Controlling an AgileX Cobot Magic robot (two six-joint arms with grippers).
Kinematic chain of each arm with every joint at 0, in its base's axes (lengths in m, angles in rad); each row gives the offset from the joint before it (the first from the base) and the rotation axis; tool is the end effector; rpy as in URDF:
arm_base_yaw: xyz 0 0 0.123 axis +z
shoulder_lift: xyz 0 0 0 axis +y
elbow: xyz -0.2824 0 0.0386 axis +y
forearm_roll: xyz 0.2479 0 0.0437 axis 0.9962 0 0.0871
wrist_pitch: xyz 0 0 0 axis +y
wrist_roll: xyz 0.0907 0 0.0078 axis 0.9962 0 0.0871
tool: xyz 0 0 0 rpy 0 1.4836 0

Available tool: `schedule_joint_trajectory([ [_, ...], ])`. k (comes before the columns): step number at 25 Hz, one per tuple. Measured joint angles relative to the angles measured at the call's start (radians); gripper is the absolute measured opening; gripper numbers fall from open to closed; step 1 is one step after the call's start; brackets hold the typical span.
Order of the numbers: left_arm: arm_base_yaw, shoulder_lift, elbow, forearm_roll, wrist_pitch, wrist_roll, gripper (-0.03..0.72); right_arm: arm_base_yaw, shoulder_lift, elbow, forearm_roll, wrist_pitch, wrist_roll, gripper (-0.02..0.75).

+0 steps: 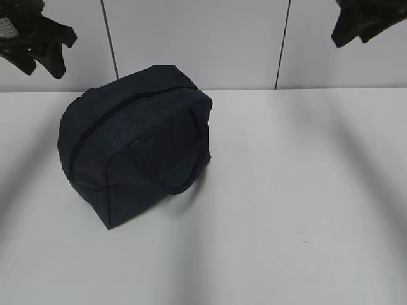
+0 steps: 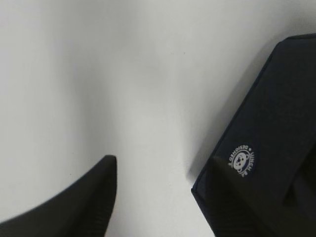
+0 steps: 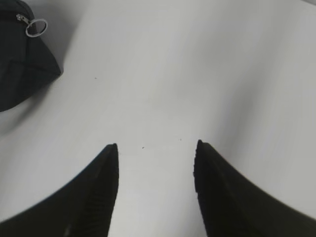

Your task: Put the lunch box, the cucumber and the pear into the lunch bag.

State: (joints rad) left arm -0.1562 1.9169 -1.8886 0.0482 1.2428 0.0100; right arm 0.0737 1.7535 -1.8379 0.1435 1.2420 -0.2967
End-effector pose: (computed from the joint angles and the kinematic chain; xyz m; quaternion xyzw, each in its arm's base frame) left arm 0.4110 -0.0605 0.3280 0.0847 0.9774 0.0098 0.1934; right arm 0.3741 0.0400 0.3791 -0.1724 0.9509 0.0435 0.2534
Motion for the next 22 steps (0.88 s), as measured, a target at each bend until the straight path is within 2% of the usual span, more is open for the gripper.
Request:
schedule_joint_trajectory([
  [6,0.000,-0.114,0.005,-0.001,0.002,0.000,0.350,0.000,-0.125,0.000,-0.022,0.007,0.043,0.391],
  [9,0.000,-0.208,0.057,-0.003,0.002,0.000,0.350,0.000,-0.175,0.001,-0.024,0.010,0.074,0.391],
  [16,0.000,-0.487,0.356,-0.003,0.006,0.000,0.350,0.000,-0.333,0.068,-0.024,0.013,0.106,0.391],
  [22,0.000,-0.774,0.604,-0.039,-0.045,0.000,0.350,0.000,-0.485,0.205,-0.024,0.017,0.108,0.391],
])
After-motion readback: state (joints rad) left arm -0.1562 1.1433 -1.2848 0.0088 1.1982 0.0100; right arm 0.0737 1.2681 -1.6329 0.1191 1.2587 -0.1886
